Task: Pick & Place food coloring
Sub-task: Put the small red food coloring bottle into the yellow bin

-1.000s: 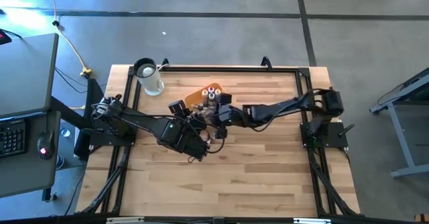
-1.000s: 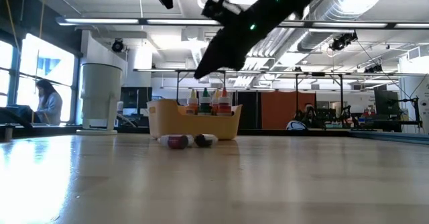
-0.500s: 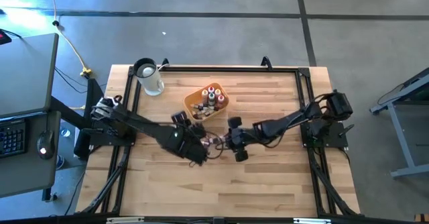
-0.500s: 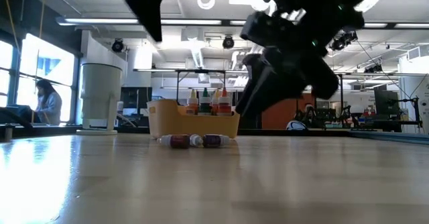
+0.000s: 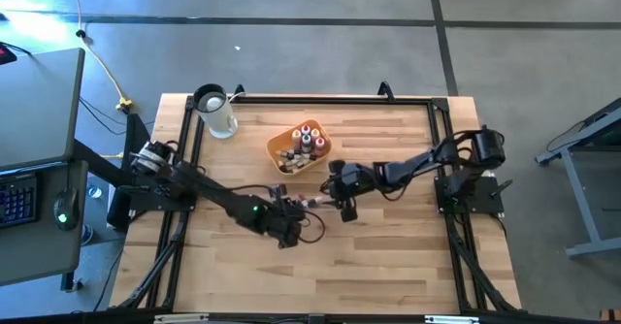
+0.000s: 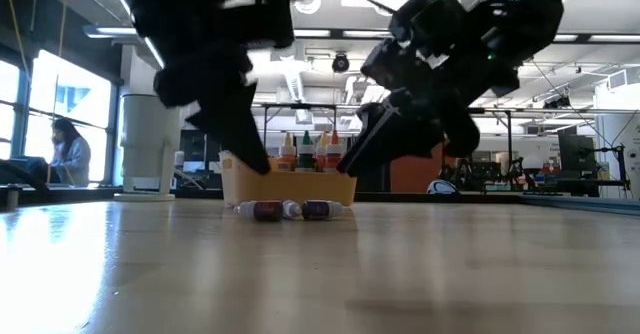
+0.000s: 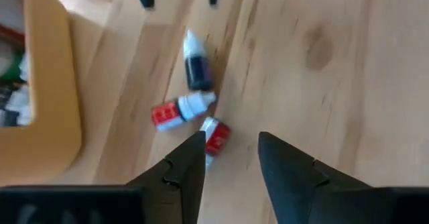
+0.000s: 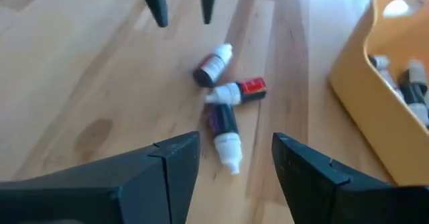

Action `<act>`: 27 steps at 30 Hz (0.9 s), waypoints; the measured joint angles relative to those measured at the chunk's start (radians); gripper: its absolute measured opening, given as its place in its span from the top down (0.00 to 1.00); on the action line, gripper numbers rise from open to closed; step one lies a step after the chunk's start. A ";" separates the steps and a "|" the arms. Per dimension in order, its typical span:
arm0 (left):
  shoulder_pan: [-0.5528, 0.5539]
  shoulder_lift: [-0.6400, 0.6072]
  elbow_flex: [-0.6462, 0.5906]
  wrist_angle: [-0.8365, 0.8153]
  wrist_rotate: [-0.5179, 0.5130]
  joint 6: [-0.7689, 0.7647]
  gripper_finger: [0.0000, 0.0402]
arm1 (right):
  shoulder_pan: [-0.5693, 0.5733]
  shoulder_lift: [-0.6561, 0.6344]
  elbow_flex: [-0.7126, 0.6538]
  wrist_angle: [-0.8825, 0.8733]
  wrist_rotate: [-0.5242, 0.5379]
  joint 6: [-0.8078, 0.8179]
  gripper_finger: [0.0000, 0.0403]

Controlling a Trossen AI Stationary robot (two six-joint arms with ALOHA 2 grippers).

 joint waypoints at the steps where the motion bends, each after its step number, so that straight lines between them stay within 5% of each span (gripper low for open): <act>1: 0.007 0.000 -0.018 0.017 0.012 0.011 0.67 | -0.010 0.010 0.000 0.005 -0.011 0.005 0.55; 14: 0.135 0.011 -0.059 0.091 0.265 0.241 0.67 | -0.056 0.046 0.000 0.014 -0.039 0.001 0.55; 27: 0.199 0.087 -0.055 0.041 0.356 0.241 0.67 | -0.057 0.046 0.000 0.006 -0.037 0.008 0.55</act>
